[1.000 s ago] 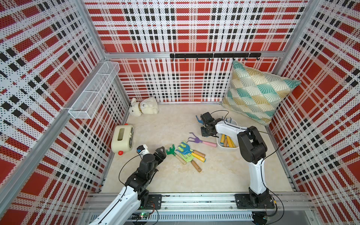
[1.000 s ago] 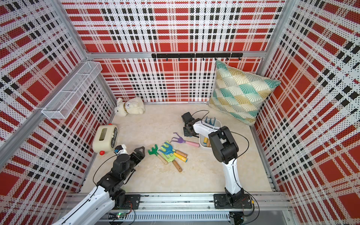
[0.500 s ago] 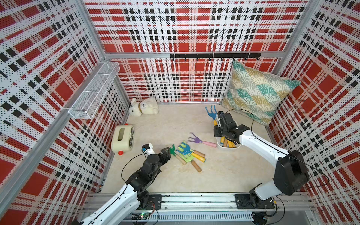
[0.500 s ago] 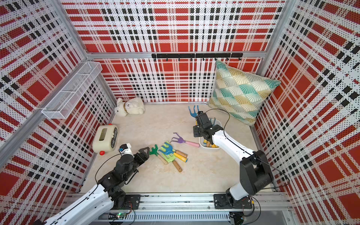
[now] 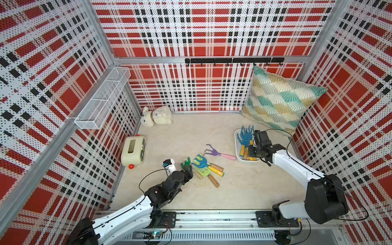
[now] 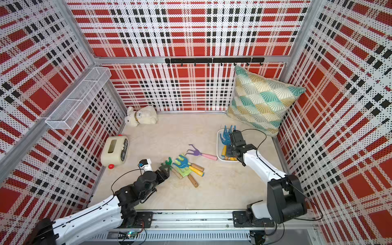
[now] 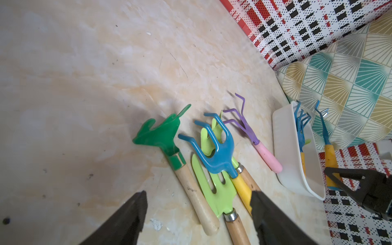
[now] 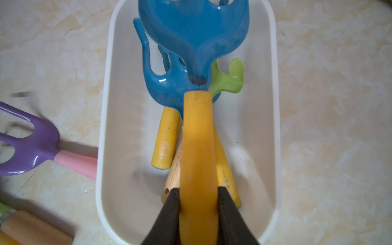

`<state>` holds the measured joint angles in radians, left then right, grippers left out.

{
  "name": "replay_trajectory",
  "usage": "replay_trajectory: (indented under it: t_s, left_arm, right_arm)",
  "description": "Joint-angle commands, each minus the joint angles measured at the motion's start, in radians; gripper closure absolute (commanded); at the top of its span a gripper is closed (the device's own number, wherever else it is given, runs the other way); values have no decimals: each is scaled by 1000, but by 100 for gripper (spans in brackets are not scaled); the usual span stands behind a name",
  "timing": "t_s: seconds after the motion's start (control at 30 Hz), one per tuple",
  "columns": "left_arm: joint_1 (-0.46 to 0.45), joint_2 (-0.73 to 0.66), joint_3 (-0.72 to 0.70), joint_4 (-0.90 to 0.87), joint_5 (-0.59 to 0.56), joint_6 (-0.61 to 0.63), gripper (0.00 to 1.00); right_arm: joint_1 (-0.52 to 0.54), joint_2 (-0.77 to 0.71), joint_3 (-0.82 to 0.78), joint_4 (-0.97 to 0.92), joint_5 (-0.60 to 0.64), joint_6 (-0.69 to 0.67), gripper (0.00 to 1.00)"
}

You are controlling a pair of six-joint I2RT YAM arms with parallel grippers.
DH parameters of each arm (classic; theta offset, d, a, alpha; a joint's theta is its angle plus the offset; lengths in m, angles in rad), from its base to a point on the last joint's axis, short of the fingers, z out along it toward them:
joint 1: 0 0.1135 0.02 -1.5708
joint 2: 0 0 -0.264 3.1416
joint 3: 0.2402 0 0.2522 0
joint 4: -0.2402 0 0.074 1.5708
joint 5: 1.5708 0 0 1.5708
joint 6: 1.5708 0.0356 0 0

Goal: Put the rake into the storage box
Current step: Place the rake in the storage box, then pick up the rake at the center of the board.

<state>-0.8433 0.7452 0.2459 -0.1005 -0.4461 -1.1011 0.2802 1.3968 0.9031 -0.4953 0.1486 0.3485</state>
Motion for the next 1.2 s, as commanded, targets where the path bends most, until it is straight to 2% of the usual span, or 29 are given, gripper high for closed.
replay_trajectory:
  t_s: [0.0, 0.03, 0.07, 0.23, 0.27, 0.33, 0.5, 0.67, 0.83, 1.03, 1.17]
  left_arm:
    - [-27, 19, 47, 2, -47, -24, 18]
    - [-37, 23, 50, 1, -53, -27, 18]
    - [-44, 27, 52, 1, -58, -30, 18]
    - [-60, 40, 53, -1, -69, -52, 18]
    - [-60, 41, 53, -2, -70, -57, 18]
    - [-60, 42, 56, -10, -74, -61, 18]
    - [-60, 31, 61, -37, -79, -81, 18]
    - [-60, 2, 58, -79, -52, -142, 18]
    - [-62, -40, 49, -141, -28, -226, 19]
    - [-57, -60, 31, -239, -90, -329, 21]
    - [-23, -53, 23, -256, -115, -331, 23]
  right_arm:
    - [-6, 31, 9, 23, 8, -16, 93]
    - [-6, 40, 11, 17, 19, -17, 90]
    - [-6, 42, 11, 12, 35, -14, 82]
    - [-7, 29, 3, 3, 96, -4, 35]
    - [-7, 24, 1, 3, 102, -2, 29]
    - [-6, 16, -1, 0, 105, -1, 23]
    - [-5, -36, -7, 15, 38, -3, 23]
    - [14, -129, -26, 61, -196, -14, 24]
    - [131, -168, -36, 70, -303, -22, 24]
    - [331, -139, -58, 66, -270, -13, 31]
    - [444, -88, -74, 65, -195, -10, 39]
